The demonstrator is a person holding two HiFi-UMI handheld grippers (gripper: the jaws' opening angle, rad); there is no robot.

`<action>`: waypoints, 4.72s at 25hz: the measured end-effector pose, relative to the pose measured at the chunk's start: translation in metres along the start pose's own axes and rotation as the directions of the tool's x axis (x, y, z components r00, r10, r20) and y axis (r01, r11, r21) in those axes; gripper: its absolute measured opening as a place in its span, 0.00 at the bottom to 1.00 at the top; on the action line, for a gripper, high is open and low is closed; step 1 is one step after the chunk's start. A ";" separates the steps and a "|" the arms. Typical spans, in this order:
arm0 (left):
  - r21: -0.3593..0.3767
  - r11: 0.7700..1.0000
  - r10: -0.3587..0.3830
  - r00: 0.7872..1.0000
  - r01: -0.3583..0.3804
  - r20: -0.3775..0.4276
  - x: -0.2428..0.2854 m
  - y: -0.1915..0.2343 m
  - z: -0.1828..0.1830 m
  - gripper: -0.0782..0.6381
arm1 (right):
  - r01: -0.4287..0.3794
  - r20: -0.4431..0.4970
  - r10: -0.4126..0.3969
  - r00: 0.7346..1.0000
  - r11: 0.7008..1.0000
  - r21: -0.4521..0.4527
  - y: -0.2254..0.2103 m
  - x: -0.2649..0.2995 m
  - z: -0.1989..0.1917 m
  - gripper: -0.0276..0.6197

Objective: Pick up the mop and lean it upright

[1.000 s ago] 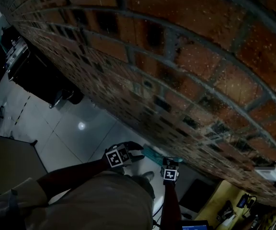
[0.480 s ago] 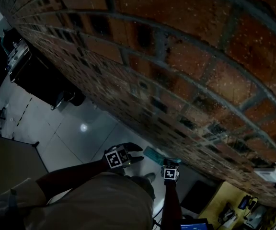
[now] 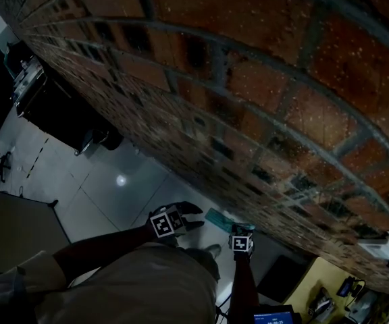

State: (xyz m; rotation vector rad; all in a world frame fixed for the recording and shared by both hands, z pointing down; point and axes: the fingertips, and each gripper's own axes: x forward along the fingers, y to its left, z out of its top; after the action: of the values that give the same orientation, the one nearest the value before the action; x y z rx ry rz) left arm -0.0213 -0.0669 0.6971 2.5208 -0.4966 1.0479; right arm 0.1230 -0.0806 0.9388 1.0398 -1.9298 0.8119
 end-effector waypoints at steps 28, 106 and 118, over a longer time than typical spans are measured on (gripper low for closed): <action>0.017 1.000 -0.009 1.000 0.009 0.006 0.005 0.001 0.011 0.34 | 0.001 0.001 -0.001 1.000 0.995 0.099 -0.014 0.002 0.035 0.29; 0.112 0.984 -0.165 0.934 0.136 0.318 -0.041 -0.015 0.096 0.15 | 0.341 0.627 -0.526 0.575 0.851 0.400 0.046 -0.422 0.083 0.21; 0.166 0.967 -0.234 0.932 0.193 0.277 -0.027 -0.032 0.099 0.14 | 0.380 0.575 -0.604 0.552 0.796 0.471 0.046 -0.436 0.050 0.20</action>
State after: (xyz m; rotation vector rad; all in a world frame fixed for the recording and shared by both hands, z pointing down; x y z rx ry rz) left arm 0.0348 -0.0789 0.6064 2.7938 -0.2234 0.6481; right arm 0.2226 0.0620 0.5337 2.2394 -1.9272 0.3691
